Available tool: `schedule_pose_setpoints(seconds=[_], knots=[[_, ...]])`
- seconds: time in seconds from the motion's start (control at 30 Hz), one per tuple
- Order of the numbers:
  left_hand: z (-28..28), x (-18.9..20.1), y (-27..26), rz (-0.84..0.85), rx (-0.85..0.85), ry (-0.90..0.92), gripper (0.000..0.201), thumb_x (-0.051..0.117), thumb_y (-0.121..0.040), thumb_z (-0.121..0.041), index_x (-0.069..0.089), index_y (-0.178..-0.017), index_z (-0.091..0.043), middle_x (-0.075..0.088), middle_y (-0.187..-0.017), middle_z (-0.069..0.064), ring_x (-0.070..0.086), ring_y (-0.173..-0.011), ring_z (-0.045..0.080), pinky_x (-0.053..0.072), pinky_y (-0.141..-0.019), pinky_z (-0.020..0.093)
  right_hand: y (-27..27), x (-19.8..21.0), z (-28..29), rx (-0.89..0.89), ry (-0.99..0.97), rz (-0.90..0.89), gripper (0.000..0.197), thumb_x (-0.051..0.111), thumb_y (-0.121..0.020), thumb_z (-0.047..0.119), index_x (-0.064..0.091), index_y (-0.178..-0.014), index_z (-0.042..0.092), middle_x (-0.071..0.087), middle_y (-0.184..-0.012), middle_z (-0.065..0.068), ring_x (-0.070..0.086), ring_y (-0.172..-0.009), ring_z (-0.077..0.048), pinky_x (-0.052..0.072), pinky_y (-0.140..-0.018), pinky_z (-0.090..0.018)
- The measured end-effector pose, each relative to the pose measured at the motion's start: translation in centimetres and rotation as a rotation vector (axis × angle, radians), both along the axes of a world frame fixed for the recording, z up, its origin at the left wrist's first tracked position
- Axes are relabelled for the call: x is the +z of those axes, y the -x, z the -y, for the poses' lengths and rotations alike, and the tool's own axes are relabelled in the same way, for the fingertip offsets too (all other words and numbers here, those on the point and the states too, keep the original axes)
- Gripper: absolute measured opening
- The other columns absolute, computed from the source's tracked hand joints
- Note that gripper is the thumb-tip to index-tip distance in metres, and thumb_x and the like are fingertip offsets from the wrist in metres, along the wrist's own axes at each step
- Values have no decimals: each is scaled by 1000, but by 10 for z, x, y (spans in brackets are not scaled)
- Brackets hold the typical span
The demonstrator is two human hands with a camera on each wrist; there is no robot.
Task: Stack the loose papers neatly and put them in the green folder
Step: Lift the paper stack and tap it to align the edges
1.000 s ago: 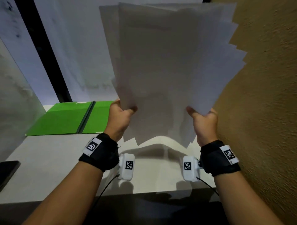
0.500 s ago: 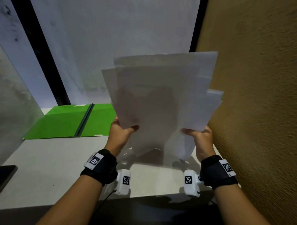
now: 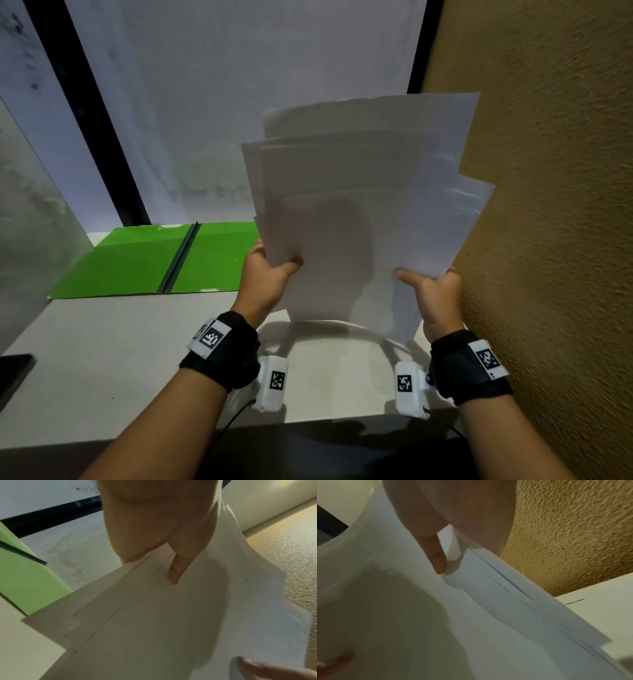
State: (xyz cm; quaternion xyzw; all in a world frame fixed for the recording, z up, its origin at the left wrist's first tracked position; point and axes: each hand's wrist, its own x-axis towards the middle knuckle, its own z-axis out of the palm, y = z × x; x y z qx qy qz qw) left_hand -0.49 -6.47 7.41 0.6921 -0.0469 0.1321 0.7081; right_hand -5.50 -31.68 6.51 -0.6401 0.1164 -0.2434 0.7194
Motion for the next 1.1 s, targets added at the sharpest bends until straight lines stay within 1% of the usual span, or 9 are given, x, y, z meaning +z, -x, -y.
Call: schedule_pose_setpoints(seconds=[0.1,0.2,0.3,0.47,0.6,0.77,0.9,1.0,1.1], knots=[[0,-8,3,-26,-36,-12,56,77,-71,16,61,-122,-2,73,-112,10,70,-94,17,58,-86,29,4,-6,4,9,-25,-40,52,77,-72,-7,66,-118,13,75,-107,-5,71,-98,-25,56,-82,-38],[-1,-9,4,-38,-44,-12,60,78,-69,16,60,-123,-5,73,-112,9,71,-103,24,57,-92,38,7,-5,6,42,-21,-76,48,75,-74,-9,67,-116,12,75,-104,-3,70,-97,-22,54,-77,-33],[-1,-8,2,-49,-70,-5,66,77,-69,18,57,-127,-5,72,-116,11,70,-107,26,56,-95,40,7,-3,6,61,-18,-96,47,74,-74,-10,67,-117,8,75,-102,-4,70,-96,-22,52,-73,-30],[1,-5,5,-27,-127,2,79,76,-66,21,48,-132,-11,70,-115,0,71,-97,3,57,-88,25,5,-5,3,69,-1,-89,60,68,-69,-15,63,-121,14,73,-108,-6,69,-98,-23,53,-79,-35],[1,-6,4,-22,-141,13,81,75,-66,23,47,-133,-14,70,-114,-4,70,-96,-2,57,-88,22,5,-5,2,76,2,-72,62,66,-69,-16,62,-122,15,73,-108,-4,68,-98,-23,53,-79,-36],[5,-7,5,-40,-165,26,79,75,-66,23,48,-131,-15,70,-116,-1,71,-97,2,57,-85,22,4,-7,-1,83,18,-48,57,64,-68,-16,64,-115,18,73,-103,-5,67,-95,-25,52,-76,-37],[8,-7,5,-46,-163,65,78,73,-67,24,49,-132,-12,70,-117,2,70,-99,10,58,-84,22,5,-4,-1,65,12,-12,51,57,-70,-20,65,-100,21,69,-92,-1,61,-84,-19,49,-69,-32],[10,-6,6,-60,-174,75,73,71,-70,24,52,-131,-13,71,-112,-4,69,-94,1,57,-83,18,5,-2,-2,81,2,-20,48,53,-70,-23,66,-91,18,68,-81,6,59,-79,-14,47,-63,-25],[17,-6,5,-33,-188,54,65,70,-75,22,56,-124,-19,70,-110,-10,68,-93,-6,55,-83,15,0,0,-7,67,25,-33,40,59,-74,-20,67,-87,17,71,-83,5,63,-82,-17,48,-68,-27]])
